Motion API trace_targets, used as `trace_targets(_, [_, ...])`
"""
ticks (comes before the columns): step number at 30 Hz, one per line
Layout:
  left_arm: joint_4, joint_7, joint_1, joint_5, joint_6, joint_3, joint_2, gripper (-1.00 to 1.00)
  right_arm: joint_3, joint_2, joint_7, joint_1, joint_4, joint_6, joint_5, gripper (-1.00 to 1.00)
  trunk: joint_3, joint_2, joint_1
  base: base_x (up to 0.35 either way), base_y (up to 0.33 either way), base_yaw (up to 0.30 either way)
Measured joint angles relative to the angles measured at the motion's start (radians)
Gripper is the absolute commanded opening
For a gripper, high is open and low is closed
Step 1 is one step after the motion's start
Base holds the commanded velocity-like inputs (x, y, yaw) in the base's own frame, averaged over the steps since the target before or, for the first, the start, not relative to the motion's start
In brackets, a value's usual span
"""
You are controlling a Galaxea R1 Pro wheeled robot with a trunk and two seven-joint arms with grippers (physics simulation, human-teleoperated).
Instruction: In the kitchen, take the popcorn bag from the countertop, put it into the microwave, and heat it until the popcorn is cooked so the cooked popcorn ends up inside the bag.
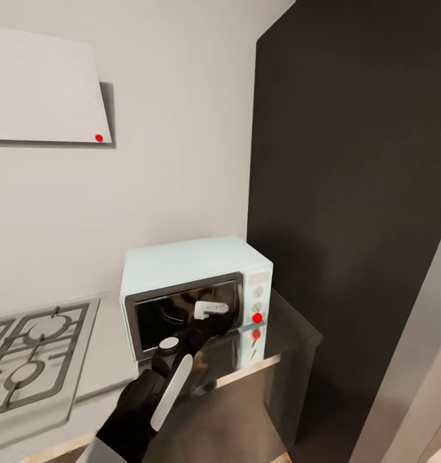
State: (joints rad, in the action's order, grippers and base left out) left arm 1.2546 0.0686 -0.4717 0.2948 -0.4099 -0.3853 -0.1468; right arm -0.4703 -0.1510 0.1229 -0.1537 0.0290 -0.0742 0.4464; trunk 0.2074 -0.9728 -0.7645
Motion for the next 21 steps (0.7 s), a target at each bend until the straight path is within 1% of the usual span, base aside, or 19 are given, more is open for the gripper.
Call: trace_targets(21, [-0.001,-0.002,0.000,0.004,-0.002,-0.002,-0.002,1.00,-0.001,0.003,0.000,0.000,0.000,0.000,-0.003,1.00,0.000,0.000,0.000,-0.278,0.167,0.000])
